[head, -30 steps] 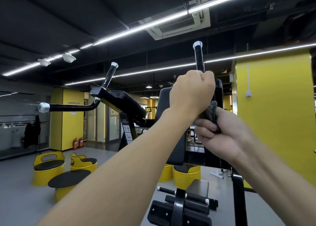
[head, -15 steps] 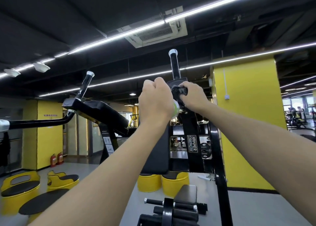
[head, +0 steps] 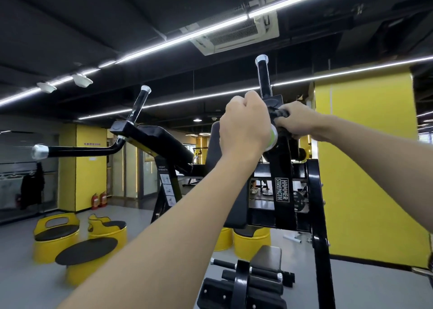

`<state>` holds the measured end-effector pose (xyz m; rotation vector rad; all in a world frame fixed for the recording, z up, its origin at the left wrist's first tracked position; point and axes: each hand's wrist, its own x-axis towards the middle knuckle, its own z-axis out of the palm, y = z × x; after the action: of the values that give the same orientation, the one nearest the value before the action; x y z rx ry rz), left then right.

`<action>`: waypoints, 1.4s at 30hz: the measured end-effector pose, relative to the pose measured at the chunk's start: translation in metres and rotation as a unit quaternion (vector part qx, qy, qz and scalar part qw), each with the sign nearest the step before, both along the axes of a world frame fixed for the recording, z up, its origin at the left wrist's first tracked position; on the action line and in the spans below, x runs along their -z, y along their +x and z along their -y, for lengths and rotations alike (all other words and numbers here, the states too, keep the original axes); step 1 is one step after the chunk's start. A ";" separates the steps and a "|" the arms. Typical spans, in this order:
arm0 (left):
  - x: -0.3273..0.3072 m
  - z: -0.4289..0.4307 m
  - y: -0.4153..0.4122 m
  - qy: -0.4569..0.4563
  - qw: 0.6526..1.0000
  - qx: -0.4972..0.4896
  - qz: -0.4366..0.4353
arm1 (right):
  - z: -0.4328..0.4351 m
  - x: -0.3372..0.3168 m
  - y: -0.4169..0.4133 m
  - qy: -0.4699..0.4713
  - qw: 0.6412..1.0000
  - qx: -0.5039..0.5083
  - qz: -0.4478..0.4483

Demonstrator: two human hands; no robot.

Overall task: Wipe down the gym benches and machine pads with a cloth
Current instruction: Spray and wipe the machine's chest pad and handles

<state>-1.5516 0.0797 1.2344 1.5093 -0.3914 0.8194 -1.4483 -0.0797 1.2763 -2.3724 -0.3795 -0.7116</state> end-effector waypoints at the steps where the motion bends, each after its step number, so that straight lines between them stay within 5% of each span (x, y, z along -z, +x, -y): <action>1: 0.000 0.000 0.000 -0.002 1.000 0.004 -0.004 | -0.003 0.005 0.003 0.001 1.000 0.014 0.015; 8: 0.001 -0.002 -0.005 0.012 1.000 0.009 -0.001 | -0.014 0.002 -0.015 -0.025 0.995 -0.050 -0.082; 19: -0.001 0.001 0.001 -0.006 1.000 -0.005 0.026 | -0.021 0.026 -0.086 -0.009 0.987 -0.157 0.035; 23: -0.002 0.002 0.004 -0.006 1.000 -0.001 0.029 | -0.008 0.035 -0.080 0.138 0.956 -0.257 -0.001; 29: -0.001 0.002 0.006 -0.002 1.000 -0.013 0.020 | 0.011 0.049 0.007 0.406 0.908 -0.086 0.053; 33: -0.001 0.002 0.004 -0.003 1.000 -0.019 0.011 | -0.001 0.057 0.030 0.455 0.885 -0.100 -0.017; 42: -0.001 0.004 0.004 -0.018 0.999 -0.029 0.017 | -0.016 0.073 0.026 0.620 0.750 -0.197 -0.123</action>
<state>-1.5477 0.0754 1.2359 1.4805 -0.3562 0.8942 -1.4226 -0.0635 1.2032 -1.0180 -0.1665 -0.2501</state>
